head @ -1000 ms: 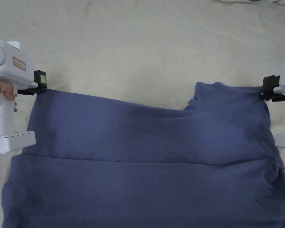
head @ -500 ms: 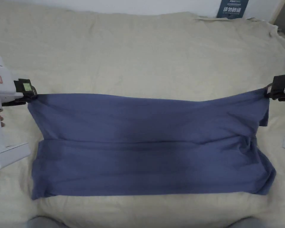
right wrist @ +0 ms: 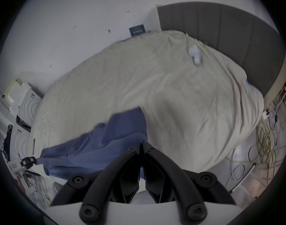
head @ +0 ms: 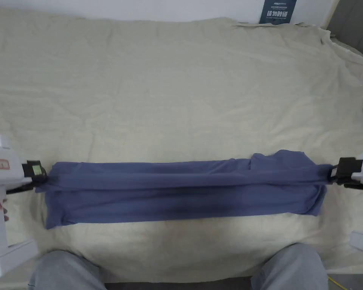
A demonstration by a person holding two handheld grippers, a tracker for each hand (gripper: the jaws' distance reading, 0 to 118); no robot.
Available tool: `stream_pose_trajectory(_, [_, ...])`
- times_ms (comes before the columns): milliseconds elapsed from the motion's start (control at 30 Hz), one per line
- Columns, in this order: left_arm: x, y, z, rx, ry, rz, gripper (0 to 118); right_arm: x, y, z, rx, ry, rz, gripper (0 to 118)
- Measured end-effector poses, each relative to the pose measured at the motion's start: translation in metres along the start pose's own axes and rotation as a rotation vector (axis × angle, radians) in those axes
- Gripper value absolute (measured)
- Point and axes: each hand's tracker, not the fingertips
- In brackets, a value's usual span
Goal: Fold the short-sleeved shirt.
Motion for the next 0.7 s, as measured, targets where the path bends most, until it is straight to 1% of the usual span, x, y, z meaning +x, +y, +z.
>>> stream_pose_trajectory(167, [-0.003, -0.034, -0.023, -0.089, 0.081, -0.033, 0, 0.001, -0.027, -0.026, -0.065, -0.065, 0.012, 2])
stream_pose_trajectory(267, [0.0, -0.045, -0.028, -0.092, 0.095, -0.021, 0, -0.003, -0.037, -0.033, -0.079, -0.088, 0.014, 2])
stream_pose_trajectory(300, [0.001, -0.046, -0.026, -0.081, 0.095, -0.011, 10, -0.004, -0.039, -0.034, -0.08, -0.089, 0.016, 4])
stream_pose_trajectory(333, [0.002, -0.046, -0.024, -0.068, 0.107, -0.01, 22, -0.006, -0.04, -0.032, -0.079, -0.09, 0.02, 12])
stream_pose_trajectory(367, [0.001, -0.042, -0.022, -0.067, 0.111, -0.014, 41, -0.007, -0.04, -0.03, -0.075, -0.105, 0.026, 29])
stream_pose_trajectory(400, [0.002, -0.039, -0.019, -0.075, 0.136, -0.033, 75, -0.007, -0.038, -0.027, -0.076, -0.126, 0.041, 59])
stream_pose_trajectory(433, [0.001, -0.036, -0.015, -0.08, 0.154, -0.056, 97, -0.007, -0.035, -0.022, -0.075, -0.152, 0.069, 80])
stream_pose_trajectory(467, [-0.001, -0.033, -0.008, -0.071, 0.173, -0.066, 112, -0.006, -0.032, -0.016, -0.066, -0.18, 0.09, 93])
stream_pose_trajectory(500, [-0.003, -0.026, 0.0, -0.034, 0.201, -0.074, 115, -0.008, -0.028, -0.007, -0.042, -0.205, 0.119, 96])
stream_pose_trajectory(533, [-0.004, -0.021, 0.009, 0.006, 0.215, -0.079, 118, -0.01, -0.024, 0.003, 0.003, -0.22, 0.155, 96])
stream_pose_trajectory(600, [0.002, -0.006, 0.029, 0.093, 0.221, -0.107, 118, -0.017, -0.011, 0.025, 0.096, -0.275, 0.233, 96])
stream_pose_trajectory(667, [0.01, 0.011, 0.045, 0.162, 0.213, -0.129, 118, -0.029, -0.001, 0.047, 0.201, -0.284, 0.275, 96])
stream_pose_trajectory(700, [0.018, 0.015, 0.054, 0.209, 0.208, -0.136, 118, -0.037, 0.003, 0.06, 0.267, -0.266, 0.277, 96])
